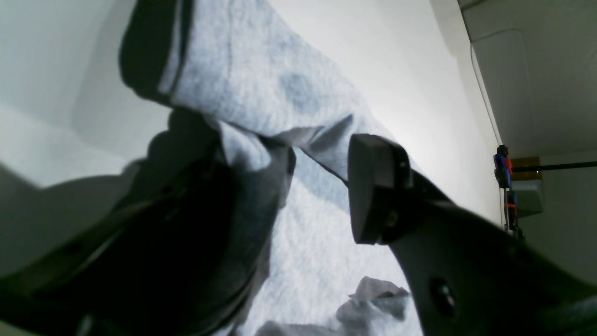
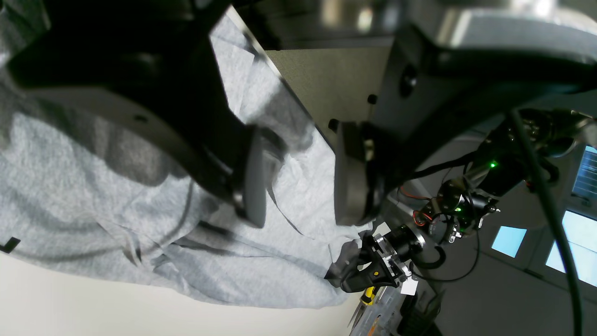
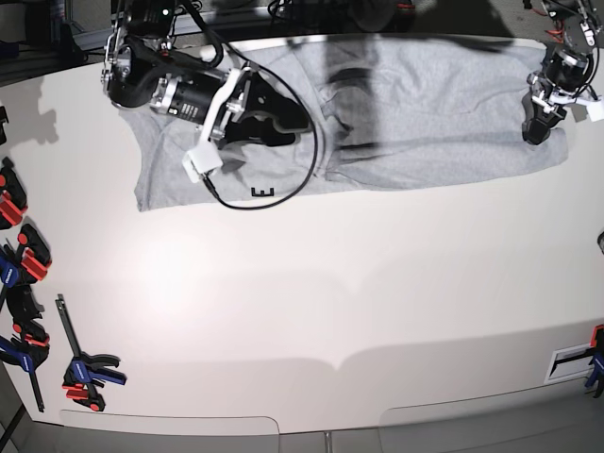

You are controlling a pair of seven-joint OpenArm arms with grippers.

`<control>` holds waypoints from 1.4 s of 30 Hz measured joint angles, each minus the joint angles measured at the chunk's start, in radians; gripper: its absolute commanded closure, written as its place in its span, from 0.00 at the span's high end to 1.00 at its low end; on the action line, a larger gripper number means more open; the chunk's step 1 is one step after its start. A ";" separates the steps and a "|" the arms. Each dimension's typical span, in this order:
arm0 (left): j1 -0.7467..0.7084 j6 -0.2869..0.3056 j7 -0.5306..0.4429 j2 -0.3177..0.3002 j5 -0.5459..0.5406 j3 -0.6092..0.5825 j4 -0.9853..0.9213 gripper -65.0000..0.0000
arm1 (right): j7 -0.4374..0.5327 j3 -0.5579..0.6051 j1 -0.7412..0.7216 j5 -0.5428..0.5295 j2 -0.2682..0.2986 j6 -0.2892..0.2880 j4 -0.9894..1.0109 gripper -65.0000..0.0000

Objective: Fold the T-shirt properly
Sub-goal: 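Grasp the shirt's end with the left gripper and fold it inward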

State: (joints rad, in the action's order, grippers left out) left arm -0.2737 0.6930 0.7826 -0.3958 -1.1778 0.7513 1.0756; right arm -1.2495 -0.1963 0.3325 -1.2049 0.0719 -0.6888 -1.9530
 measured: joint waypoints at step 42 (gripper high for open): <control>-0.125 -0.004 0.191 0.164 -0.180 -0.005 0.644 0.00 | 0.296 -0.059 -0.075 0.582 -0.003 0.000 0.000 0.36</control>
State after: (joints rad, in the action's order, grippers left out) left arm -0.3988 0.6888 0.9737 -0.2317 -1.3579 0.7460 1.7199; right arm -0.9535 -0.2550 0.2573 -0.6228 0.0689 -0.6891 -1.9526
